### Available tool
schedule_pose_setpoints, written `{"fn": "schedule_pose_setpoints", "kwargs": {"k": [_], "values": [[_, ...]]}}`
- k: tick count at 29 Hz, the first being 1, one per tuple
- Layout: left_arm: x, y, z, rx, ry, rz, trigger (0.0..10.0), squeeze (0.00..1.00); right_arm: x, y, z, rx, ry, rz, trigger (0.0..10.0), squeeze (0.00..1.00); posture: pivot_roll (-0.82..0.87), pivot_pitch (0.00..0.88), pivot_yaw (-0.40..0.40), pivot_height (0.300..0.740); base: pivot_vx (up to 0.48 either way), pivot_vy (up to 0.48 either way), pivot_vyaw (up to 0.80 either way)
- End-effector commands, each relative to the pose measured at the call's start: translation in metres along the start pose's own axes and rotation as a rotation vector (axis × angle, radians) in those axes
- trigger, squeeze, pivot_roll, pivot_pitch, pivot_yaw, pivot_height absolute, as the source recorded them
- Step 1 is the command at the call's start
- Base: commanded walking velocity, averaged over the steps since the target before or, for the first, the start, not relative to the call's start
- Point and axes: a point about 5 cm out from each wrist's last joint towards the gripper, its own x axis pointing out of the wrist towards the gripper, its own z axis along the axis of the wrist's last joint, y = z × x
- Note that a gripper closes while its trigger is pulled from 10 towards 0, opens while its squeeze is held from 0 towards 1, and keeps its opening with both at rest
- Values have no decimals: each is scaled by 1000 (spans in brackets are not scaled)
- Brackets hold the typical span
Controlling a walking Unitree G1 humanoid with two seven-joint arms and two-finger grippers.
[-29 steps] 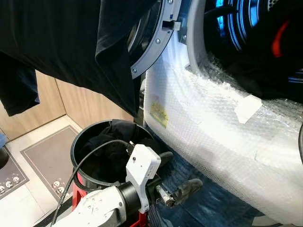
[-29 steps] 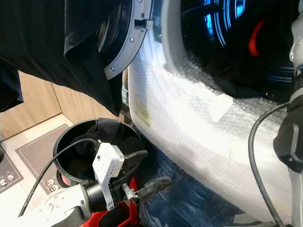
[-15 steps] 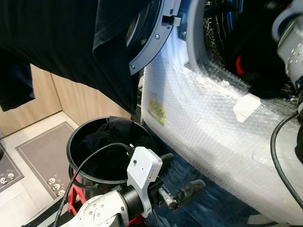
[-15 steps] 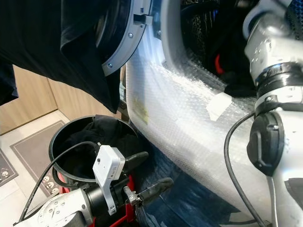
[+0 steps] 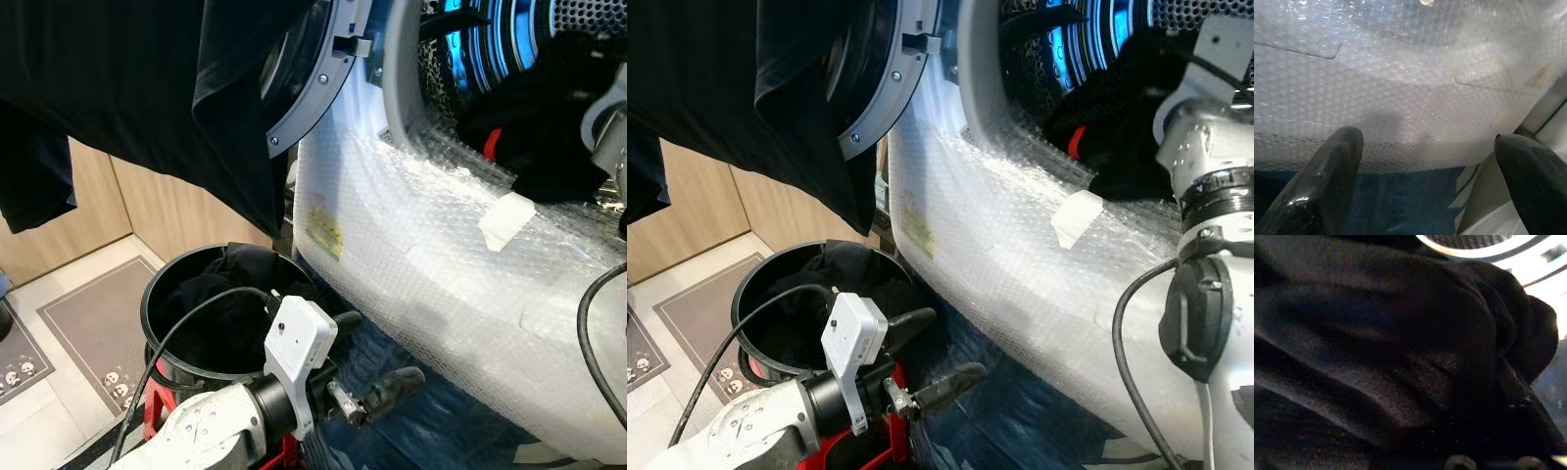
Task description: Clothes washing
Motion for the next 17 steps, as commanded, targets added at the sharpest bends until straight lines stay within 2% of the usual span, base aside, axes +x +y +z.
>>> {"fn": "schedule_pose_setpoints", "kwargs": {"k": [1,4,7,17], "values": [[2,1,2,6,0,-24,10000,0,0,-5,-1,23,12,-19,10000,1000,6,1,-125,740,0,0,0],[4,6,7,23,-6,-29,10000,0,2,1,-18,30,78,-22,10000,1000,13,0,-108,740,0,0,0],[4,6,8,29,-4,-40,10000,0,2,3,-23,71,85,-20,10000,1000,18,0,-98,740,0,0,0],[7,10,11,43,-7,-51,10000,0,-5,-3,-11,100,38,-48,10000,1000,9,0,-87,740,0,0,0]]}}
